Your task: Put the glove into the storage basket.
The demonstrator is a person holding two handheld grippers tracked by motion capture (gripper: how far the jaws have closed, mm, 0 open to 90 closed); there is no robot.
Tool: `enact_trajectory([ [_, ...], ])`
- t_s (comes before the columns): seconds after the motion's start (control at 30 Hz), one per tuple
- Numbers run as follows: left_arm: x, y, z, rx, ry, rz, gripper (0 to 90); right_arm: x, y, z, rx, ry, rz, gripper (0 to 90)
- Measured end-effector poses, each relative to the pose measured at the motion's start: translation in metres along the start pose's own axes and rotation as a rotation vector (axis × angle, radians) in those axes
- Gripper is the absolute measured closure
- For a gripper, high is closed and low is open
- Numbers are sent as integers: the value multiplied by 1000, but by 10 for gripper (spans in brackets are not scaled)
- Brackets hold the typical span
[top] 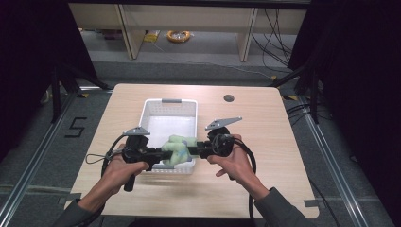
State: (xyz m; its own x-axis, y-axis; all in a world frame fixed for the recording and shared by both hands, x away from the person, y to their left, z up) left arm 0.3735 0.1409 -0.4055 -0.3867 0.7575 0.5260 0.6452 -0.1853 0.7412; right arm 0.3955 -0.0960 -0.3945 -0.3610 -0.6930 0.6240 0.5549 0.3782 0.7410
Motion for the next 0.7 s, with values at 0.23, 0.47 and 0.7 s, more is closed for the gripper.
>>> enact_trajectory([
  [0.23,4,3,22,33,22,30,703,-19,12,1,-17,3,32,703],
  [0.47,4,5,42,59,54,56,700,-40,18,0,-20,0,53,703],
  [0.7,-2,-1,62,81,91,104,700,-64,20,-6,-57,-7,95,700],
])
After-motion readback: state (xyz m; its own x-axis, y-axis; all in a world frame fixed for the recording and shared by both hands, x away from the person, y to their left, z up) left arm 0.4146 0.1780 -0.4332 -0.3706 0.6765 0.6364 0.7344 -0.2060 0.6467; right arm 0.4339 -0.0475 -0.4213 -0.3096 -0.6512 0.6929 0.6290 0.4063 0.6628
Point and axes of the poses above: each handheld gripper's, and its own axes: x roughly backward along the jaws, y roughly out of its top, z roughly to its left, the point moved 2 cm from there along -x, roughly forward along the jaws, and after that the axes turned 5 degrees about -y, right-handed, at the moved point
